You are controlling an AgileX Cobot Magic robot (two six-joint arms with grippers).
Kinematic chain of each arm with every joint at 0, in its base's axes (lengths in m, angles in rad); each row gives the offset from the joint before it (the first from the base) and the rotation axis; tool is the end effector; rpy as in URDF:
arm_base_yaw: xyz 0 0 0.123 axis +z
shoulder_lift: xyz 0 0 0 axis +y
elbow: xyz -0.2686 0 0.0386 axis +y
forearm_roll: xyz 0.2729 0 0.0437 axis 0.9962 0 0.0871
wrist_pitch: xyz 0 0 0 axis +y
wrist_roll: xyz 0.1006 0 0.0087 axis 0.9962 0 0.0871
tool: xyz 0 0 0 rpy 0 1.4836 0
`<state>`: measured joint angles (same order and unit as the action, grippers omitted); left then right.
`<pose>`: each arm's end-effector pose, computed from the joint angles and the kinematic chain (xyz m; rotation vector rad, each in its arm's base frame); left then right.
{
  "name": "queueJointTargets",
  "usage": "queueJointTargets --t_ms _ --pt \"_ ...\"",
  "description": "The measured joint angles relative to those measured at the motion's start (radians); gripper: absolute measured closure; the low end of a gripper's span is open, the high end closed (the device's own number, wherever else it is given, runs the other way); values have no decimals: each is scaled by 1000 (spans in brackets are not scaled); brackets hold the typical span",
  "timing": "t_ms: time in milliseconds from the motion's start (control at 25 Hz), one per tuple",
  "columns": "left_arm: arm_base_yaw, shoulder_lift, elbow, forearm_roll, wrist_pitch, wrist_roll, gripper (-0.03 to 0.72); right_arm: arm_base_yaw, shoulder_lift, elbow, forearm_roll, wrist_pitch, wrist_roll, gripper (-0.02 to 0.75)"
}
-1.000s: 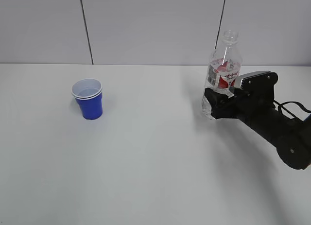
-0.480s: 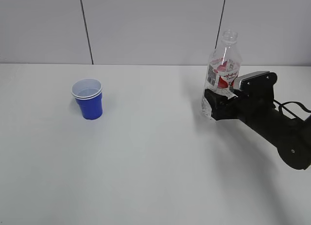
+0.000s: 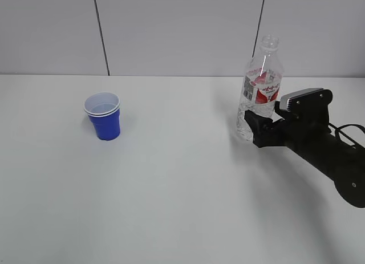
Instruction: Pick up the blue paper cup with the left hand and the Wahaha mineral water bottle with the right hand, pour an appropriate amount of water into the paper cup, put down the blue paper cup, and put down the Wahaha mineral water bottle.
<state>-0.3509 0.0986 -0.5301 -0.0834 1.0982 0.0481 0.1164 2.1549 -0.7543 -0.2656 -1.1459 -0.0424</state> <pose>0.0447 -0.0244 0.2866 0.4304 2.1167 -0.2774 0.3608 0.0665 0.0465 -0.4093 1.7016 0.1839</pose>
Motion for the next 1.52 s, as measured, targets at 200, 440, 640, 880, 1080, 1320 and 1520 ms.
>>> queueJointTargets --t_ms 200,440,640,880,1080,1320,1520 --pt "0 0 0 0 0 0 190 0 -35 52 2 -1 0 115" --pt "0 0 0 0 0 0 190 0 -109 146 4 -1 2 116" --pt "0 0 0 0 0 0 190 0 -209 253 4 -1 33 116" --pt "0 0 0 0 0 0 190 0 -379 365 -34 -1 70 134" --pt "0 0 0 0 0 0 190 0 -583 420 -45 77 90 143" --pt "0 0 0 0 0 0 190 0 -863 434 -56 353 119 146" --pt "0 0 0 0 0 0 190 0 -1087 434 -56 548 131 147"
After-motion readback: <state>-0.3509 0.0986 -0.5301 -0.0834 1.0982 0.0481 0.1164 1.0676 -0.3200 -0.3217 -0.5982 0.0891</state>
